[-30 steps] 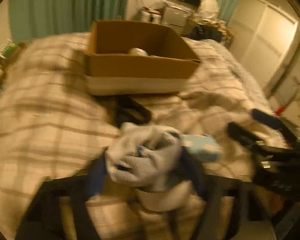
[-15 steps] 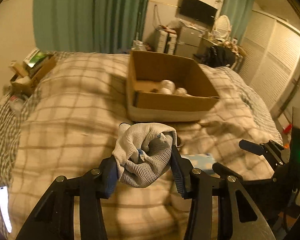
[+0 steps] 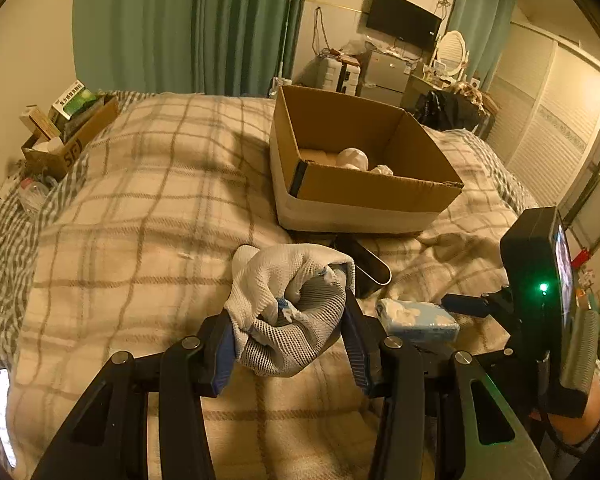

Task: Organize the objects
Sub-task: 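Grasp the grey sock with the left gripper while the right gripper grasps the blue tissue pack, then carry the sock and tissue pack over the box and release both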

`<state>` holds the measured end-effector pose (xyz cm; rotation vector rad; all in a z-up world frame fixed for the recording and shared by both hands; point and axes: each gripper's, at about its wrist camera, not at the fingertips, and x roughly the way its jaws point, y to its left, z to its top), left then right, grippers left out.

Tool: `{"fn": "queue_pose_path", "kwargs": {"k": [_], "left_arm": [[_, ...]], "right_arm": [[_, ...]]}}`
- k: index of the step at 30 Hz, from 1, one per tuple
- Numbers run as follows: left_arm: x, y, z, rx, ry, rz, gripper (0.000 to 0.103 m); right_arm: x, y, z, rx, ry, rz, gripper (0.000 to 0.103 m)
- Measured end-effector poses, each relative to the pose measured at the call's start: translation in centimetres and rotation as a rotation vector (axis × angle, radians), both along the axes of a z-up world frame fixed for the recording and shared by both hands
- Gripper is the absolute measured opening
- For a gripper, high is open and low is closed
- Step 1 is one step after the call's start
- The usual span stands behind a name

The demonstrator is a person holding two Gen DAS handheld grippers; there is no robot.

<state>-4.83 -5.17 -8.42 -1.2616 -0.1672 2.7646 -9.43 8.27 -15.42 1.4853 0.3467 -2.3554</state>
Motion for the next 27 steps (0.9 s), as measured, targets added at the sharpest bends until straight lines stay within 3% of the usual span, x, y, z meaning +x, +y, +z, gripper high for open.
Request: {"fn": "queue_pose_path", "kwargs": {"k": [3, 9, 12, 20, 27], "left_arm": [[0.2, -0.1, 0.0, 0.005, 0.001, -0.001, 0.048], [1.2, 0.3, 0.3, 0.004, 0.001, -0.002, 0.048], [1.5, 0.4, 0.7, 0.009, -0.001, -0.003, 0.048], [2.5, 2.2, 2.2, -0.036, 0.005, -0.049, 0.047], [1.7, 3.6, 5.6, -0.008, 0.042, -0.088, 0.047]], "right_arm": [[0.4, 0.2, 0.2, 0.001, 0.015, -0.011, 0.066], [2.3, 1.1, 2.2, -0.026, 0.087, -0.031, 0.052], [3.1, 1.7, 3.4, -0.033, 0.113, -0.047, 0.040], [4.9, 3.3, 5.7, -0.087, 0.172, -0.096, 0.036], [5.4, 4.5, 10.4, -0.107, 0.265, -0.086, 0.036]]}}
